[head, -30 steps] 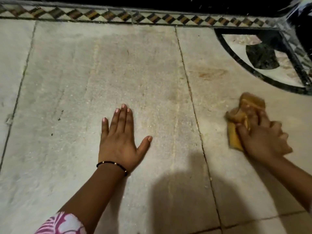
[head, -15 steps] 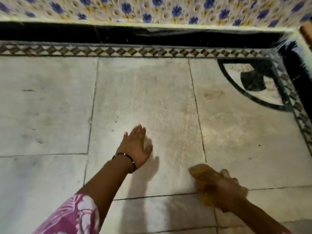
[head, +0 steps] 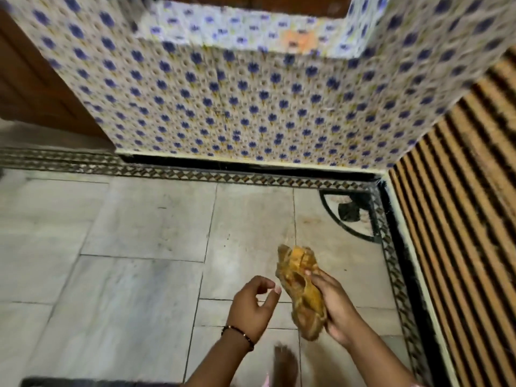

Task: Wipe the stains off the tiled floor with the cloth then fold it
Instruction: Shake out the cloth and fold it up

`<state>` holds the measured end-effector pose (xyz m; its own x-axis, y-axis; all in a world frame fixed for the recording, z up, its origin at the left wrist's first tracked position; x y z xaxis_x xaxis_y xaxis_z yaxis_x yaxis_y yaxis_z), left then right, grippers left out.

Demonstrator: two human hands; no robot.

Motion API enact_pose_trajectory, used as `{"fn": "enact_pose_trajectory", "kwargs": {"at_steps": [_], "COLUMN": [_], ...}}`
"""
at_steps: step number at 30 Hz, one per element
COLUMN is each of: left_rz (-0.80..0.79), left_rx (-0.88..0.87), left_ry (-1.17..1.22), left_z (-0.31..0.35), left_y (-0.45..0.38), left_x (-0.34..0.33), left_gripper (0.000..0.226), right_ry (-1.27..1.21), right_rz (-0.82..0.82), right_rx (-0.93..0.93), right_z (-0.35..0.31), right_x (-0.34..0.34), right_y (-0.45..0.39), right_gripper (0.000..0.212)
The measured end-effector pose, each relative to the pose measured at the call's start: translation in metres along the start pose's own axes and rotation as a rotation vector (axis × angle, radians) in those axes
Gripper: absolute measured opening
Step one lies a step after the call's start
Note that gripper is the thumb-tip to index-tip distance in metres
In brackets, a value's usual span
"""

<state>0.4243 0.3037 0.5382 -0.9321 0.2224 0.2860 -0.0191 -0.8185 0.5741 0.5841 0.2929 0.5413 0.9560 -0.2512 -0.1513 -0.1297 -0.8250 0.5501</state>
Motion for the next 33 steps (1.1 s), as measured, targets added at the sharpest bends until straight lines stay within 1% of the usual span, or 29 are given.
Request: {"fn": "enact_pose_trajectory", "kwargs": {"at_steps": [2, 4, 5, 7, 10, 12, 15, 18, 21, 24, 27, 30, 33], "left_rz": [0.011, -0.012, -0.039, -0.087, -0.108, -0.062, 0.035, 0.119, 0.176, 0.193, 0.234, 0.266, 0.306], "left_rx": [-0.034, -0.060, -0.078, -0.128, -0.188, -0.248, -0.303, -0.375, -0.433, -0.509, -0.584, -0.610, -0.652], "left_ry": [0.086, 0.144, 0.149, 0.132, 0.105, 0.080, 0.062, -0.015, -0.089, -0.114, -0.090, -0.045, -0.075], "left_z": [0.036, 0.062, 0.069, 0.084, 0.094, 0.096, 0.092, 0.096, 0.106, 0.123, 0.142, 0.158, 0.174], "left_y": [0.054, 0.095, 0.111, 0.139, 0.181, 0.213, 0.259, 0.312, 0.365, 0.414, 0.451, 0.481, 0.515], "left_x": [0.009, 0.015, 0.015, 0.018, 0.033, 0.049, 0.078, 0.107, 0.124, 0.132, 0.139, 0.145, 0.142], "left_gripper": [0.025, 0.028, 0.030, 0.029, 0.028, 0.027, 0.013, 0.016, 0.007, 0.008, 0.009, 0.012, 0.014], "right_ry": [-0.045, -0.089, -0.103, -0.148, -0.226, -0.245, -0.269, -0.216, -0.142, -0.059, -0.009, 0.005, 0.034], "right_rz": [-0.016, -0.051, -0.058, -0.051, -0.068, -0.092, -0.148, -0.187, -0.174, -0.132, -0.088, -0.084, -0.096], "right_rx": [0.027, 0.061, 0.087, 0.132, 0.190, 0.226, 0.267, 0.308, 0.346, 0.405, 0.480, 0.516, 0.532], "right_z": [-0.031, -0.053, -0.062, -0.076, -0.084, -0.083, -0.078, -0.080, -0.089, -0.108, -0.128, -0.142, -0.150], "right_x": [-0.014, -0.027, -0.031, -0.036, -0.049, -0.061, -0.081, -0.096, -0.100, -0.095, -0.087, -0.081, -0.070], "right_y": [0.050, 0.095, 0.115, 0.149, 0.200, 0.236, 0.288, 0.341, 0.386, 0.428, 0.459, 0.484, 0.507], "right_gripper": [0.029, 0.031, 0.029, 0.027, 0.028, 0.028, 0.031, 0.035, 0.030, 0.022, 0.016, 0.020, 0.025]}}
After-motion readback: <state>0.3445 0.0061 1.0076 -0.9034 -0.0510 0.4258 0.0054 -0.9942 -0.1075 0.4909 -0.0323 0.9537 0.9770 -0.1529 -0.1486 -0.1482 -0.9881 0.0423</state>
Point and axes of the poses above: each hand's wrist, its own y-axis away from the middle knuckle, its own x-axis out of the back of the hand, z = x × y, the point moved 10 cm from there along -y, towards the middle knuckle, and after that the axes turned 13 degrees about x, right-handed, at the moved point
